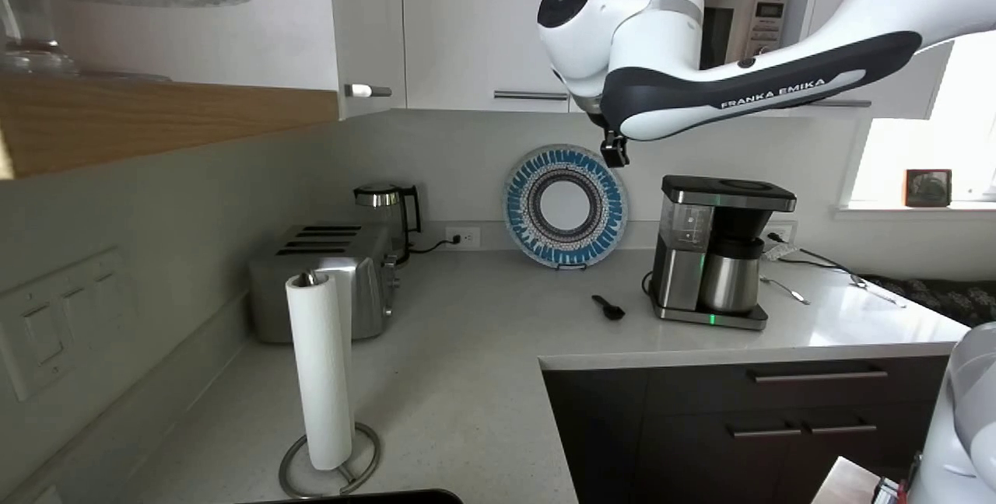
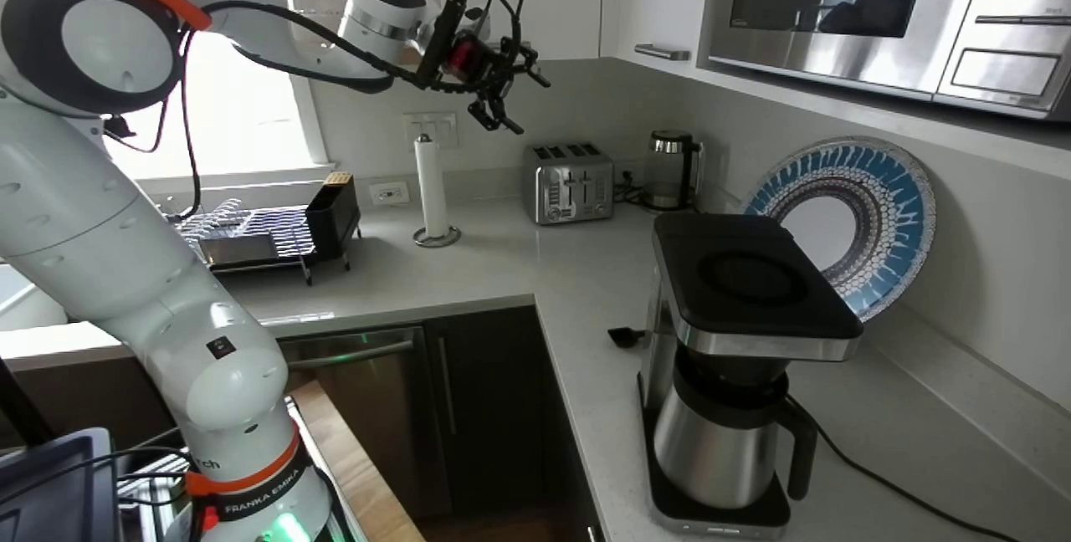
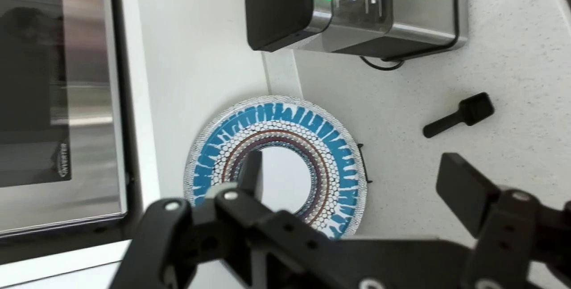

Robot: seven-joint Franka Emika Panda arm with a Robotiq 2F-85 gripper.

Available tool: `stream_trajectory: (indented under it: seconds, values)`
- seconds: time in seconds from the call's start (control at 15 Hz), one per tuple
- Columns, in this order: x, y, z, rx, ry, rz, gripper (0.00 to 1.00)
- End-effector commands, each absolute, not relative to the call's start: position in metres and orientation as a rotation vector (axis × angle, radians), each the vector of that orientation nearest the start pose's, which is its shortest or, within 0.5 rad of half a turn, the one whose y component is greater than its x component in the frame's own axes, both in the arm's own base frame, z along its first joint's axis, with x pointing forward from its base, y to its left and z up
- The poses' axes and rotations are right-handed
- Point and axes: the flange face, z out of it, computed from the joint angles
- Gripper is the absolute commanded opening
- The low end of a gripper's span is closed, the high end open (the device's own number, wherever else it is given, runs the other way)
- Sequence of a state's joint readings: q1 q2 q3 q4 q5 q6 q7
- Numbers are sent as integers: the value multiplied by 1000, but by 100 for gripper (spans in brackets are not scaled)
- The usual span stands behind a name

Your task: Open the right cabinet door

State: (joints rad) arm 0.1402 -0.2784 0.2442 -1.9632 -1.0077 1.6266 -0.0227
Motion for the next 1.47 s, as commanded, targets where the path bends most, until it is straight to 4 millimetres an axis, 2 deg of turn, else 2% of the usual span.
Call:
stream_trajectory:
  seconds: [0.0,0.27,0.67,0.73,0.87,1.07,1.2,1.4]
  values:
    - [493,98,641,1819,505,242,100]
    - [527,71,632,1628,545,355,100]
    - [573,30,621,1448,549,515,100]
    - [558,37,623,1489,562,482,100]
    - [563,32,620,1487,555,479,100]
    - [561,37,623,1484,559,489,100]
    - [572,33,622,1469,558,497,100]
    - [600,18,629,1447,523,511,100]
